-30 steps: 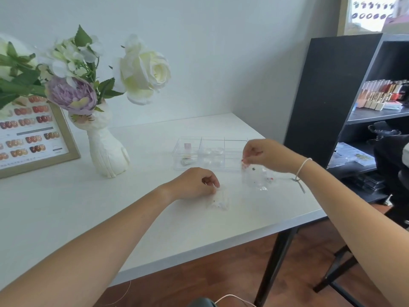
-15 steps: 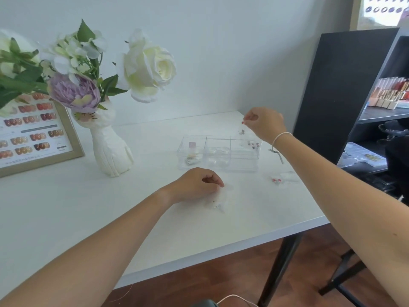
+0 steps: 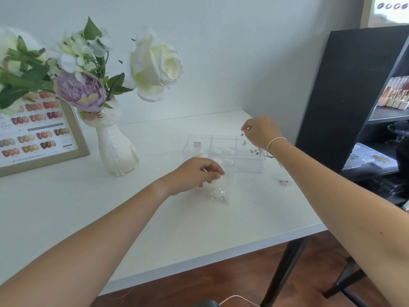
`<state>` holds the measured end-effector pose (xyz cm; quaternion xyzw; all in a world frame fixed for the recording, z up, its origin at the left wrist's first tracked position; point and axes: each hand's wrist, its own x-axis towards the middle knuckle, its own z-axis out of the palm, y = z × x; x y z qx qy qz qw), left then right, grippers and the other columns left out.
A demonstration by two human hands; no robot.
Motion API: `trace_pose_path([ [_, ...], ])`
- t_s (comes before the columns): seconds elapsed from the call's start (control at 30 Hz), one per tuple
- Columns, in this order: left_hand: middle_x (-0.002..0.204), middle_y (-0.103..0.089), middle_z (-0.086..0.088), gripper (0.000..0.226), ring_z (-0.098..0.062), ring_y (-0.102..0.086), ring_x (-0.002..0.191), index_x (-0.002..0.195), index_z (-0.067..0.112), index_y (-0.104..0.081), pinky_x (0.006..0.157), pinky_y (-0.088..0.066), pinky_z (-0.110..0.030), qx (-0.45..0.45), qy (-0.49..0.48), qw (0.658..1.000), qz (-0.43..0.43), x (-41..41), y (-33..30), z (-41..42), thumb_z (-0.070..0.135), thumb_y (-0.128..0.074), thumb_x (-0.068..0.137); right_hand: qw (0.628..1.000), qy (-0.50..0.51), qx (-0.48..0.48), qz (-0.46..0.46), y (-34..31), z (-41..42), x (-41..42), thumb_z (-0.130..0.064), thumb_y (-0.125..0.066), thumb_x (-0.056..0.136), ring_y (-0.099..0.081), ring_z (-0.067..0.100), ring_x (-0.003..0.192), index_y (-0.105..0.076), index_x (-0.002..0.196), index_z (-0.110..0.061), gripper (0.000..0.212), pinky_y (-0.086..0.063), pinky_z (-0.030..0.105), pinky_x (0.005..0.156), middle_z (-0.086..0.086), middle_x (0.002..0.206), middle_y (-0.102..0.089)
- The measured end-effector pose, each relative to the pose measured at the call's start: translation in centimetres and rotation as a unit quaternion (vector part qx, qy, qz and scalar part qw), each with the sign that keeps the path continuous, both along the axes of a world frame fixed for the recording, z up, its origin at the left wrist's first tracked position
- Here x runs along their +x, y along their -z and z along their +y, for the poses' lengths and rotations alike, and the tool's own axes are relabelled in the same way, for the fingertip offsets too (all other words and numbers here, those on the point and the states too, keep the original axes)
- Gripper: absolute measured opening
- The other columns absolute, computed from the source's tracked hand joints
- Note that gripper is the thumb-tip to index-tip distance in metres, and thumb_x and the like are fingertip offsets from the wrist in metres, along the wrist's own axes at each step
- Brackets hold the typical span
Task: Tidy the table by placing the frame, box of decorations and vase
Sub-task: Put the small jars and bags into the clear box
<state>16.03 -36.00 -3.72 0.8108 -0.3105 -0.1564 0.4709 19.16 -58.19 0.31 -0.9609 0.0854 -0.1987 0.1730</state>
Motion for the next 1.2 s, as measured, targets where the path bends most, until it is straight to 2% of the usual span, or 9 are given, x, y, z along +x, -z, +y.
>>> trace_pose_path([
  [0.13,0.075,-0.060,0.012,0.017,0.005,-0.055,0.059,0.079,0.031,-0.068,0.052,-0.043,-0.011,-0.008,-0.010,1.000,-0.007,0.3,-0.6,0.1,0.017,-0.060,0.087,0.996,-0.030,-0.027,0.081,0.8,0.4,-0.1,-0.012,-0.040,0.086,-0.056,0.023,0.109,-0.067,0.103,-0.021,0.033,-0.043,0.032,0.091,0.000,0.120,-0.062],
  [0.3,0.075,-0.058,0.009,0.016,0.005,-0.054,0.058,0.081,0.028,-0.067,0.051,-0.041,-0.011,-0.026,-0.011,1.000,-0.011,0.6,-1.5,-0.2,0.015,-0.060,0.087,0.993,-0.044,-0.039,0.100,1.2,0.0,-0.4,-0.016,-0.043,0.088,-0.051,0.023,0.116,-0.064,0.110,-0.026,0.032,-0.038,0.036,0.099,-0.002,0.122,-0.062],
  [0.43,0.074,-0.057,0.010,0.015,0.004,-0.054,0.059,0.081,0.027,-0.067,0.053,-0.041,-0.012,-0.040,-0.012,0.999,-0.019,0.7,-2.4,-0.9,0.015,-0.060,0.087,0.999,-0.041,0.001,0.023,1.2,-1.0,-1.2,-0.024,-0.046,0.091,-0.046,0.023,0.119,-0.061,0.114,-0.026,0.027,-0.028,0.033,0.098,-0.005,0.119,-0.063],
  [0.57,0.072,-0.058,0.012,0.018,0.002,-0.054,0.060,0.080,0.030,-0.067,0.052,-0.041,-0.011,-0.055,-0.018,0.998,-0.031,1.0,-3.4,-1.8,0.016,-0.060,0.087,0.996,-0.034,0.059,-0.053,0.6,-2.5,-2.8,-0.018,-0.048,0.090,-0.054,0.024,0.111,-0.065,0.106,-0.020,0.024,-0.035,0.035,0.098,0.000,0.113,-0.066],
  [0.67,0.077,-0.059,0.012,0.014,-0.004,-0.053,0.067,0.082,0.031,-0.066,0.055,-0.040,-0.013,-0.055,-0.032,0.997,-0.049,1.4,-4.3,-2.9,0.019,-0.060,0.087,0.996,-0.034,0.080,-0.008,0.9,-4.5,-4.5,-0.016,-0.047,0.090,-0.055,0.024,0.107,-0.065,0.106,-0.016,0.025,-0.041,0.030,0.090,0.005,0.114,-0.063],
  [0.77,0.080,-0.058,0.008,0.010,-0.006,-0.050,0.069,0.085,0.027,-0.066,0.050,-0.038,-0.006,-0.064,-0.041,0.995,-0.059,1.9,-5.2,-4.1,0.019,-0.060,0.087,0.992,-0.041,0.093,0.077,1.7,-6.6,-6.4,-0.018,-0.053,0.088,-0.056,0.021,0.101,-0.065,0.107,-0.017,0.022,-0.038,0.023,0.081,0.006,0.112,-0.063],
  [0.97,0.074,-0.053,0.012,0.013,0.005,-0.051,0.063,0.098,0.015,-0.066,0.046,-0.033,0.000,-0.084,-0.082,0.988,-0.101,3.3,-6.5,-6.5,0.015,-0.056,0.089,0.964,-0.072,0.083,0.242,3.0,-9.5,-8.8,-0.045,-0.067,0.075,-0.051,0.011,0.099,-0.058,0.102,-0.039,0.029,-0.035,0.024,0.088,-0.009,0.114,-0.056],
  [1.07,0.075,-0.052,0.013,0.016,0.001,-0.047,0.066,0.100,0.012,-0.066,0.048,-0.033,0.001,-0.085,-0.098,0.983,-0.126,4.0,-6.5,-7.5,0.012,-0.054,0.089,0.955,-0.087,0.080,0.270,3.6,-9.8,-9.3,-0.053,-0.071,0.063,-0.050,0.008,0.101,-0.061,0.096,-0.043,0.036,-0.036,0.026,0.091,-0.013,0.111,-0.053],
  [1.2,0.078,-0.052,0.013,0.017,0.000,-0.048,0.068,0.097,0.016,-0.066,0.048,-0.033,0.001,-0.064,-0.118,0.981,-0.142,4.8,-5.5,-8.4,0.012,-0.051,0.089,0.958,-0.098,0.077,0.260,4.2,-9.5,-9.2,-0.048,-0.073,0.067,-0.051,0.001,0.087,-0.061,0.091,-0.037,0.030,-0.038,0.022,0.075,-0.012,0.100,-0.055],
])
